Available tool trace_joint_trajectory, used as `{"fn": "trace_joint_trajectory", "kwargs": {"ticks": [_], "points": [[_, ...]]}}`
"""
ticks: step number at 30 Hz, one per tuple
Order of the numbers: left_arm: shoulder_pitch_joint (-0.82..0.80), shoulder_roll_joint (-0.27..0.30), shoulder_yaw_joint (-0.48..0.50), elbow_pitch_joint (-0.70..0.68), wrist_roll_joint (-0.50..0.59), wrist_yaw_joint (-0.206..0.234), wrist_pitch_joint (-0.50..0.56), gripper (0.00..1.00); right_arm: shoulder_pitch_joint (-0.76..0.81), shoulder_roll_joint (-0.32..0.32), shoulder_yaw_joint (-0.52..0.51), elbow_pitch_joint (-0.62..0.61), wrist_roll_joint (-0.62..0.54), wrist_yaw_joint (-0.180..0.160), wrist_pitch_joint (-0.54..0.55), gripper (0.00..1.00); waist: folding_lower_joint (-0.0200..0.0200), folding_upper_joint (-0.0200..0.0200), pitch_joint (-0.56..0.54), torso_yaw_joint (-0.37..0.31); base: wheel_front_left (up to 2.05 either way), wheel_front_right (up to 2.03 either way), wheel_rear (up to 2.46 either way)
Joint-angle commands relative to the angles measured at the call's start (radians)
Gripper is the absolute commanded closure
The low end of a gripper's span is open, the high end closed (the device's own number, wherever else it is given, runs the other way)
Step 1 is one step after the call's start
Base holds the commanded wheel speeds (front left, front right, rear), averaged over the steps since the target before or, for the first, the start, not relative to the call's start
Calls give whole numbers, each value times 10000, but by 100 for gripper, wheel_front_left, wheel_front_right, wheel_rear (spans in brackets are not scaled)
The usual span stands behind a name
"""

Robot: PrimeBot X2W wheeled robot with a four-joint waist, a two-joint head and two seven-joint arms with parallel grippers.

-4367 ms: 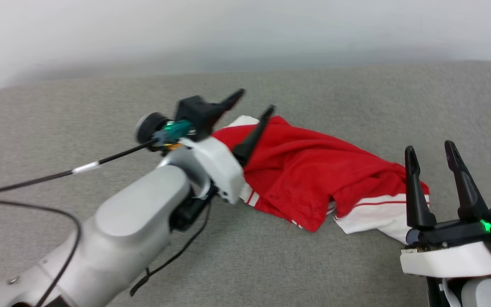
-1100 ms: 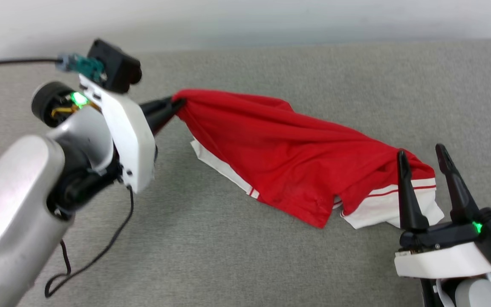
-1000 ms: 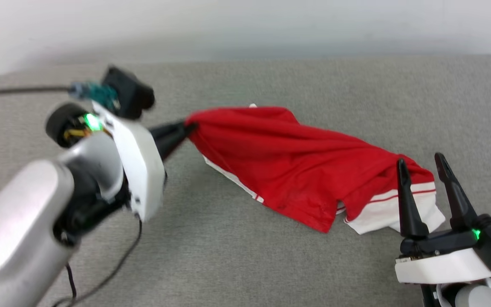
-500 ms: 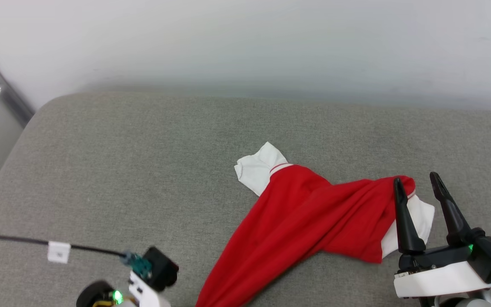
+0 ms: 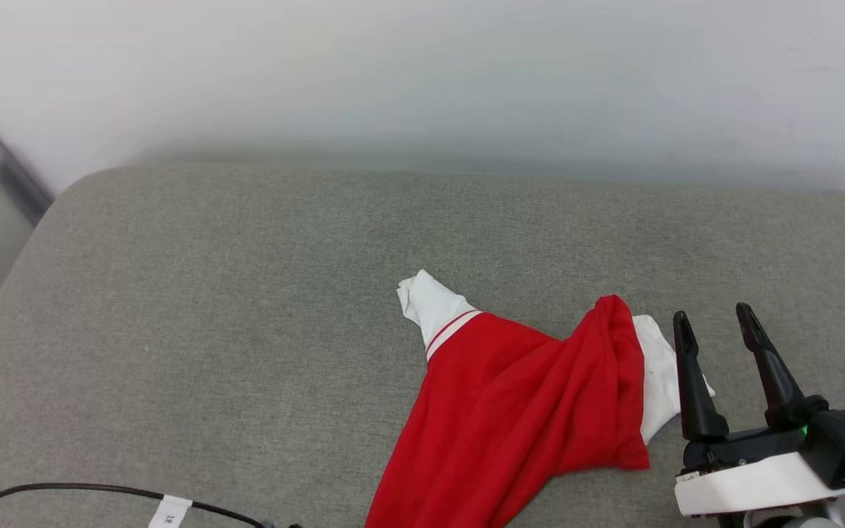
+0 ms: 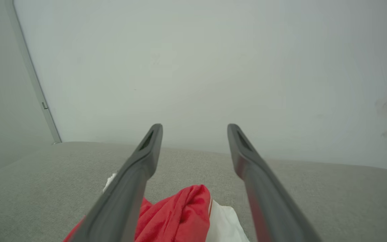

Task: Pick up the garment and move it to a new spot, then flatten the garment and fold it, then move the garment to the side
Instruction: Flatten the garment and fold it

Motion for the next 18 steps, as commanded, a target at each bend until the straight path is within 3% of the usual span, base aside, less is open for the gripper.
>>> {"fn": "trace_joint_trajectory", "kwargs": {"ticks": [1,2,3,12,18], "points": [[-140,-88,19,16,20,-50,-97,100,-7,6,-10,15,-45,-3,-20,0,2,0,2,-7,0,0,0],[-213,-194,113,106,99,-52,-308,100,-7,7,-3,16,-48,-3,-20,0,2,0,4,-17,0,0,0],[-264,-263,191,184,153,-38,-493,0,-6,8,-2,18,-50,-3,-20,0,2,0,5,-26,0,0,0],[-1437,-207,1588,-802,9,254,-1443,0,-150,6,-48,-80,-93,-3,-20,0,2,0,192,-299,0,0,0],[-3489,-63,2390,-1273,77,455,-565,0,-435,4,22,-280,-146,-3,-20,0,2,0,892,-907,0,0,0]]}}
